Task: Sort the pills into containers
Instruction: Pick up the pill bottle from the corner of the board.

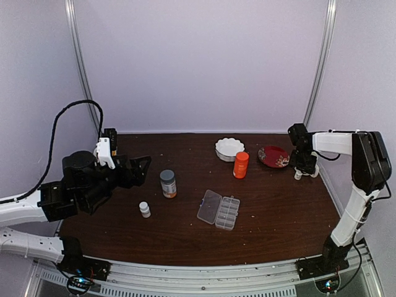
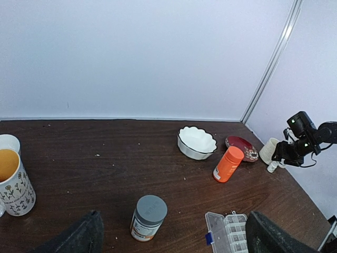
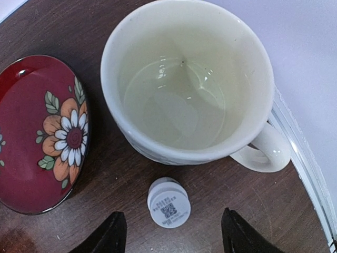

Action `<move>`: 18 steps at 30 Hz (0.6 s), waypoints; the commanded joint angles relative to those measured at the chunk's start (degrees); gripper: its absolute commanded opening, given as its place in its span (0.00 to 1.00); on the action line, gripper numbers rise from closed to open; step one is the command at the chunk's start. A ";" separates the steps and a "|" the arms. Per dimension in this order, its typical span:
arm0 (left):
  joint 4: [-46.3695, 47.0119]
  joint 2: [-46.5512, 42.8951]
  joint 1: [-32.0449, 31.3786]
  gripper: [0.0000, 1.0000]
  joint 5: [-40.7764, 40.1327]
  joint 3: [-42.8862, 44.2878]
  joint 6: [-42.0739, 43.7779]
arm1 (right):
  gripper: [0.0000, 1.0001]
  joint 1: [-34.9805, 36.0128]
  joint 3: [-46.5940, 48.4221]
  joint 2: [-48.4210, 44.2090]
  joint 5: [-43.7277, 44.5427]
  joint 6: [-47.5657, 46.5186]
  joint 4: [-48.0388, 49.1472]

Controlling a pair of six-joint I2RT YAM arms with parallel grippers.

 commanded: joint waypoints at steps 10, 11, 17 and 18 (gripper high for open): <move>1.93 -0.18 0.04 0.98 -0.47 0.06 1.49 | 0.48 -1.65 3.60 4.85 -0.56 -0.73 1.46; 1.91 -0.14 0.03 0.98 -0.43 0.05 1.49 | 0.46 -1.66 3.56 4.87 -0.58 -0.73 1.51; 1.56 -0.46 0.04 0.98 -0.29 -0.16 1.36 | 0.44 -1.90 3.81 5.25 -0.85 -1.14 1.77; 1.50 -0.55 -0.03 0.98 -0.29 -0.26 1.32 | 0.44 -2.02 3.80 5.45 -0.93 -1.15 1.75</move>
